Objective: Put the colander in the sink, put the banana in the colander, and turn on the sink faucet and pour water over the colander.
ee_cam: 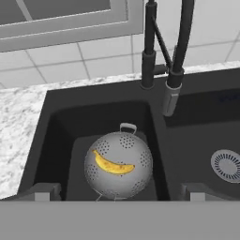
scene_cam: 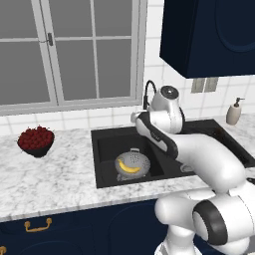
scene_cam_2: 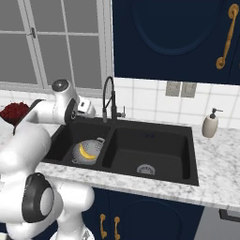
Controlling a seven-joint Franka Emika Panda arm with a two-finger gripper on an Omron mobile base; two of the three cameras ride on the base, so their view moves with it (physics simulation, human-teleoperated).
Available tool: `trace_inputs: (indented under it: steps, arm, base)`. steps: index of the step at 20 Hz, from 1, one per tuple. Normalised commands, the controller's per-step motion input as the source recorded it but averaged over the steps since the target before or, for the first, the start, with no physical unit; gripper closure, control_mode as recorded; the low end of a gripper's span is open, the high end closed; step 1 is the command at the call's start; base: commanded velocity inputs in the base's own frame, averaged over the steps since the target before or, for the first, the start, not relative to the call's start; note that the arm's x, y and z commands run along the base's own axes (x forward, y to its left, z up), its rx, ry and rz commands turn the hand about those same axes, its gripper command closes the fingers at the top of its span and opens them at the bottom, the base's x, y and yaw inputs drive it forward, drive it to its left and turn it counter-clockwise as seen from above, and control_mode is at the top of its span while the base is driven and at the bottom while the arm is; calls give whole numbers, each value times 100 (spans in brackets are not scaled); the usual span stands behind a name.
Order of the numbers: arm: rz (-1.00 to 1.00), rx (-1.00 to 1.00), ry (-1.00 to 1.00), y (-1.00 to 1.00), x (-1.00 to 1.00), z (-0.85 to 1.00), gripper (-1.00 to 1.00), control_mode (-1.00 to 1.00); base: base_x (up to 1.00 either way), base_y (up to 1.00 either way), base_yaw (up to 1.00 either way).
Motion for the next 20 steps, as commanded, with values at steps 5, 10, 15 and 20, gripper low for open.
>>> trace_inputs:
  steps: [5, 10, 15, 20]
  arm:
    - [0, 0, 2, -15, 0, 65, -100, -100]
    - [0, 0, 5, -29, 18, 32, -100, -100]
    - [0, 0, 8, -28, 30, 13, -100, -100]
    - [0, 0, 1, -26, 39, 0, -100, -100]
  base:
    - [0, 0, 0]
    - [0, 0, 0]
    - [0, 0, 0]
    - [0, 0, 0]
